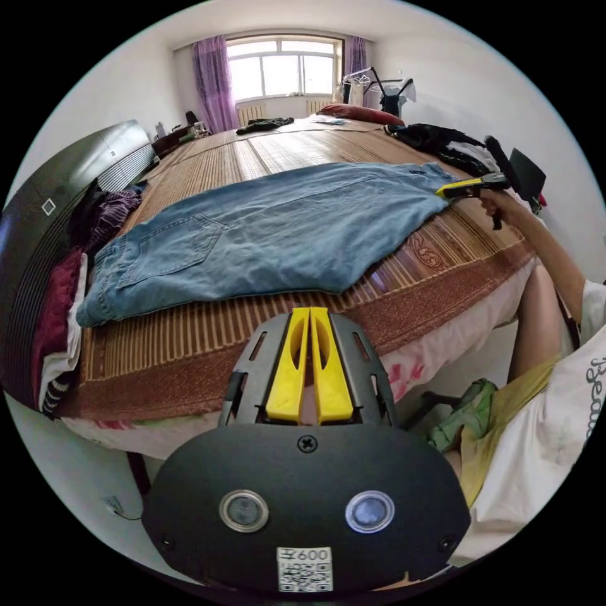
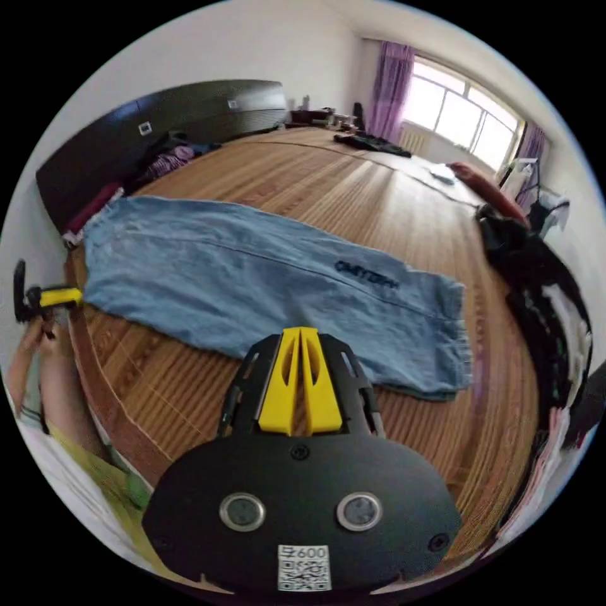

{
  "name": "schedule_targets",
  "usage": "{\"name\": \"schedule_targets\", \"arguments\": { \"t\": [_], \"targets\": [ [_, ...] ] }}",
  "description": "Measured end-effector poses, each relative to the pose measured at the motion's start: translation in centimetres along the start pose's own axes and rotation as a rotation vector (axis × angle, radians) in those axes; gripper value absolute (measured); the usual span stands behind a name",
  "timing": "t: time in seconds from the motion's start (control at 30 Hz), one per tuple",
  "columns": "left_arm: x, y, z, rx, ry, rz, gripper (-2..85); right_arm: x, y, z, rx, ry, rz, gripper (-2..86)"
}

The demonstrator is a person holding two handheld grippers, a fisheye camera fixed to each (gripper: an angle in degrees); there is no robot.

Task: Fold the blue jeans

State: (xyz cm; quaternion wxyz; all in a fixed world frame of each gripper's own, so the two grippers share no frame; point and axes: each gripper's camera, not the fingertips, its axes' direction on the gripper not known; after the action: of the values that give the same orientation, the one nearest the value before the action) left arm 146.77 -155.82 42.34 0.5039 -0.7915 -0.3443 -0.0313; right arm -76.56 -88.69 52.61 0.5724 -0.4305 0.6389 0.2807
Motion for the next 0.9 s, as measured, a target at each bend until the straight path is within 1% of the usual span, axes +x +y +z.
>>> {"name": "schedule_targets", "arguments": {
  "t": [0.03, 0.07, 0.1, 0.17, 0.2, 0.23, 0.27, 0.33, 0.37, 0.43, 0.5, 0.57, 0.6, 0.63, 0.67, 0.7, 0.77, 0.8, 0.83, 0.87, 0.9],
  "targets": [
    [0.4, 0.9, -0.2, 0.006, -0.056, 0.000, 0.8, 1.1, 0.3, -1.3, -0.024, 0.007, 0.153, -0.8],
    [1.0, 1.7, -0.9, 0.060, -0.104, 0.002, 0.8, 0.3, 0.3, -2.6, -0.013, -0.075, 0.142, -0.8],
    [1.4, 2.1, -1.3, 0.101, -0.115, 0.007, 0.8, -0.6, 0.2, -3.1, -0.006, -0.117, 0.115, -0.8],
    [3.3, 2.4, -1.7, 0.228, -0.092, 0.062, 0.8, -5.9, -0.6, -4.4, 0.034, -0.173, -0.001, -0.9],
    [3.8, 2.2, -1.3, 0.229, -0.083, 0.085, 0.8, -7.6, -0.9, -4.5, 0.040, -0.188, -0.051, -0.9],
    [4.8, 1.5, 0.4, 0.180, -0.077, 0.118, 0.8, -11.0, -1.5, -4.4, 0.036, -0.234, -0.159, -0.9],
    [5.2, 1.0, 2.7, 0.104, -0.080, 0.118, 0.8, -13.7, -2.2, -3.8, 0.001, -0.256, -0.210, -0.9],
    [5.2, 1.8, 6.7, 0.010, -0.086, 0.131, 0.8, -16.1, -3.1, -2.6, -0.066, -0.243, -0.248, -0.9],
    [5.5, 3.9, 8.2, 0.051, -0.127, 0.192, 0.8, -16.6, -3.2, -2.3, -0.076, -0.242, -0.281, -0.8],
    [5.8, 7.5, 8.9, 0.116, -0.200, 0.247, 0.7, -15.9, -3.0, -3.0, -0.033, -0.298, -0.308, -0.8],
    [5.2, 9.8, 9.3, 0.101, -0.212, 0.235, 0.6, -14.2, -3.0, -3.6, -0.070, -0.249, -0.288, -0.8],
    [3.7, 12.4, 10.0, 0.094, -0.182, 0.209, 0.6, -11.1, -2.4, -4.0, -0.109, 0.003, -0.298, -0.8],
    [3.3, 13.0, 10.1, 0.096, -0.171, 0.199, 0.6, -10.2, -2.2, -4.6, -0.058, -0.061, -0.313, -0.8],
    [2.7, 14.2, 10.5, 0.099, -0.164, 0.193, 0.5, -7.5, -2.4, -5.2, -0.060, -0.088, -0.178, -0.8],
    [2.5, 15.4, 11.0, 0.096, -0.174, 0.201, 0.5, -5.2, -2.7, -5.4, -0.125, -0.002, -0.058, -0.8],
    [2.4, 16.0, 11.2, 0.094, -0.184, 0.208, 0.5, -4.5, -2.6, -5.8, -0.137, 0.063, -0.040, -0.8],
    [2.6, 18.4, 12.2, 0.090, -0.244, 0.241, 0.4, -2.2, -1.3, -7.2, -0.125, 0.277, 0.000, -0.8],
    [2.6, 19.0, 12.5, 0.091, -0.257, 0.244, 0.4, -1.6, -1.1, -7.5, -0.140, 0.282, 0.014, -0.8],
    [2.4, 20.2, 13.0, 0.098, -0.266, 0.234, 0.4, -0.7, -0.7, -8.4, -0.121, 0.214, 0.061, -0.8],
    [1.6, 21.5, 13.3, 0.113, -0.250, 0.198, 0.3, 0.1, -0.4, -9.5, -0.070, 0.159, 0.165, -0.8],
    [1.0, 22.2, 13.5, 0.122, -0.231, 0.171, 0.3, 0.2, -0.3, -10.0, -0.049, 0.148, 0.202, -0.8]
  ]
}}
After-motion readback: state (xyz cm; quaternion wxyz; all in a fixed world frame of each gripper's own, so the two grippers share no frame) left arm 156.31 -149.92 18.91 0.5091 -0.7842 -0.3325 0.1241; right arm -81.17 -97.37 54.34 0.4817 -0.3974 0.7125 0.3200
